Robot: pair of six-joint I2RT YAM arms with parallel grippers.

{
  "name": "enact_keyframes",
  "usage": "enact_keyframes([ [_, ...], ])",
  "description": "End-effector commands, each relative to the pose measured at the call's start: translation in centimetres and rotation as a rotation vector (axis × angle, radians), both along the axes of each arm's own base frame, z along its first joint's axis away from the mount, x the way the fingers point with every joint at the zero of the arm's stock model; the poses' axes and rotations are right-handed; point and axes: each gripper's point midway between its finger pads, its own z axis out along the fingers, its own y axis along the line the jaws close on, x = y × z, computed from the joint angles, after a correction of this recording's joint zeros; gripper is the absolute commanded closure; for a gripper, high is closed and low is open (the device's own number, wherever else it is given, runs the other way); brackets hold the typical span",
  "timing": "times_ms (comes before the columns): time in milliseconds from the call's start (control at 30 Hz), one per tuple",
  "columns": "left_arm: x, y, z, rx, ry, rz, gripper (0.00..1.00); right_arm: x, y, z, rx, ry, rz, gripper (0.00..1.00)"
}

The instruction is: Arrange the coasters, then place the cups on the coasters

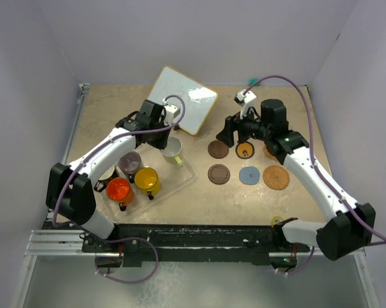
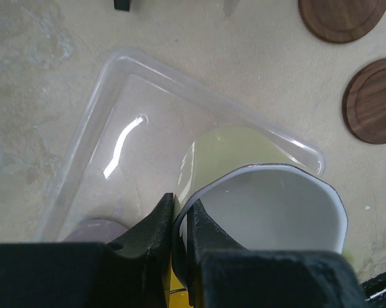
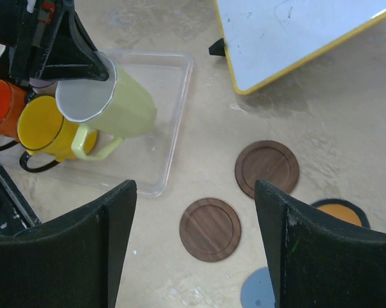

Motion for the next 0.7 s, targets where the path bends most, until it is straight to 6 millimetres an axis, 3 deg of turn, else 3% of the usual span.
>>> enact_keyframes([
  [0,3.1,-2.5,8.8,-0.136,-0.248,0.014,0.97,2.1,3.1,4.0,0.09,-0.072,0.017,0.23],
  [133,3.8,-4.2,11.3,-0.157,-0.343,0.024,0.97,2.7,4.8,4.8,0.119,-0.07,0.035,0.22],
  [267,4.6,-5.2,13.1,-0.194,-0.402,0.062,0.97,2.7,5.2,4.4,0.14,-0.06,0.023,0.22],
  [667,4.6,-8.8,13.9,-0.245,-0.442,0.124,0.97,3.0,5.4,2.3,0.11,-0.009,-0.049,0.25],
])
